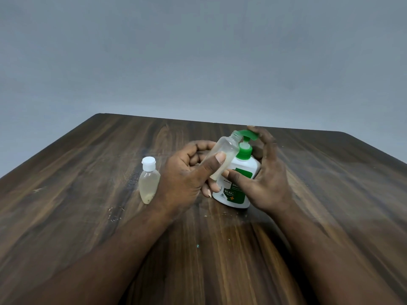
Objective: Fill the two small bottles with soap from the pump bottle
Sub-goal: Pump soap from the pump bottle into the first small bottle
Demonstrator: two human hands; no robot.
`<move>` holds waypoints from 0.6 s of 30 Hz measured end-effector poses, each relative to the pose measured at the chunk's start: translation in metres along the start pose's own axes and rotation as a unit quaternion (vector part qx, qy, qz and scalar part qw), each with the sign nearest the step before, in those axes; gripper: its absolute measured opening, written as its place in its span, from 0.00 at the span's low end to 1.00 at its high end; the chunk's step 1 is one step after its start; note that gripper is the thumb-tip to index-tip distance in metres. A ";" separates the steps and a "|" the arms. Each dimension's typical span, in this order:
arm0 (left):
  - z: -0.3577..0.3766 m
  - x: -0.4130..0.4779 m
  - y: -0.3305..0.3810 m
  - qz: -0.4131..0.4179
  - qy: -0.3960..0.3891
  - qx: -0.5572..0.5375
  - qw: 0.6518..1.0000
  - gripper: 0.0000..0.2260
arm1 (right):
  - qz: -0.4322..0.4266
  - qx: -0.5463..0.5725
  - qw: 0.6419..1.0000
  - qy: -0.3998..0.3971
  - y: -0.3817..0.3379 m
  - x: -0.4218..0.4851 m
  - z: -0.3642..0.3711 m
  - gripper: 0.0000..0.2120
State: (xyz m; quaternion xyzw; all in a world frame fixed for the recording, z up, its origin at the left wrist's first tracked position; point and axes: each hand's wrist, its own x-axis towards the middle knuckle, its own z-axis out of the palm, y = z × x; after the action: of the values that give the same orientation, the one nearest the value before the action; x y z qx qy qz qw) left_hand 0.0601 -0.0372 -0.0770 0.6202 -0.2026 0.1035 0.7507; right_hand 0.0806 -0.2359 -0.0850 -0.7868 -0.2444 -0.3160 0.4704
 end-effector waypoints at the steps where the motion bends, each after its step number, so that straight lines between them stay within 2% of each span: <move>1: 0.000 0.000 0.000 -0.006 -0.003 -0.007 1.000 0.18 | -0.004 -0.003 1.000 0.000 -0.001 0.000 0.000 0.43; 5: -0.002 0.001 -0.001 -0.029 -0.016 -0.039 0.999 0.20 | -0.019 -0.012 1.000 -0.002 0.000 0.001 0.002 0.44; 9: -0.002 0.002 -0.003 -0.031 -0.027 -0.027 0.999 0.25 | -0.021 -0.036 0.999 -0.004 0.001 0.003 0.001 0.47; 18: -0.002 0.003 0.001 -0.034 -0.024 -0.031 0.999 0.23 | -0.010 -0.060 0.998 -0.010 -0.005 0.007 0.006 0.47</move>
State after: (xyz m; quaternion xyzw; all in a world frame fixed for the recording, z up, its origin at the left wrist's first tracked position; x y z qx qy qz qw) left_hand 0.0628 -0.0351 -0.0754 0.6054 -0.2022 0.0565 0.7677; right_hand 0.0838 -0.2278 -0.0795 -0.8141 -0.2382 -0.3268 0.4169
